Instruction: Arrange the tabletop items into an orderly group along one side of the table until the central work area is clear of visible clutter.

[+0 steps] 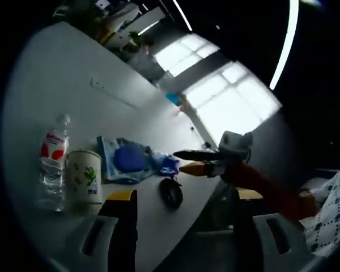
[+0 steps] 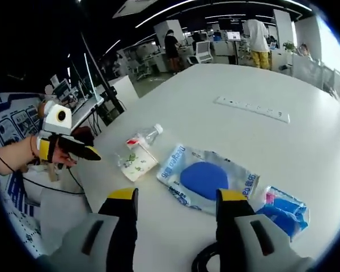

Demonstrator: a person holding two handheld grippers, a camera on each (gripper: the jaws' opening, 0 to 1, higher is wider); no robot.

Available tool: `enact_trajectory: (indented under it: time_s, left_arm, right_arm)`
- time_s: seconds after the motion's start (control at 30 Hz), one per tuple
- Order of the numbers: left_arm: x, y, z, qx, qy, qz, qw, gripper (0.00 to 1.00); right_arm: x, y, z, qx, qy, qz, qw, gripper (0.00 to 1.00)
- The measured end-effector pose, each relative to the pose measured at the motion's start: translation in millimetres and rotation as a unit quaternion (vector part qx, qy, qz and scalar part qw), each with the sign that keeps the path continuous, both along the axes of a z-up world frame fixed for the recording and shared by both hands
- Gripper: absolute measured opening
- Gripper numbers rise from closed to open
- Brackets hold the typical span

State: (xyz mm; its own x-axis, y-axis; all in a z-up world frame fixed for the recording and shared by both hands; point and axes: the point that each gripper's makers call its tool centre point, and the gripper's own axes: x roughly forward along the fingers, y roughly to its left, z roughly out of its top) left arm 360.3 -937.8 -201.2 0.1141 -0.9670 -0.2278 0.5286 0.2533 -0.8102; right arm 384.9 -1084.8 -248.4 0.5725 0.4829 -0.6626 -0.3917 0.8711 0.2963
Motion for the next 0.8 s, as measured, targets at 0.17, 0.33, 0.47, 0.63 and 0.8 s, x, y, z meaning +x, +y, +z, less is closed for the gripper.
enact_trajectory:
  time_s: [0.17,0.33,0.47,0.63,0.8]
  left_arm:
    - [1.4,14.2,2.5,0.0,-0.009,-0.006,0.9999,0.68]
    - [-1.0,23.0,3.7,0.005,-0.021,-0.019,0.9996,0.71]
    - [-0.1,30.4,3.7,0.012,-0.034,-0.025,0.999,0.72]
    - [1.3,41.1,1.4,0.037,-0.068,-0.032,0.9965,0.74]
    - [1.6,55.3,-3.5,0.063,-0.093,-0.034,0.9931,0.74]
  right_arm:
    - [-2.5,7.4,0.3,0.003,0.004,-0.002,1.0,0.55]
    - [-0.7,15.4,4.6,0.009,0.003,-0.002,1.0,0.56]
    - [0.2,24.2,8.2,0.009,0.002,0.002,1.0,0.57]
    - [1.6,34.6,11.5,0.013,-0.001,0.008,0.9999,0.57]
    - [6.1,43.6,13.6,0.015,-0.004,0.012,0.9998,0.57]
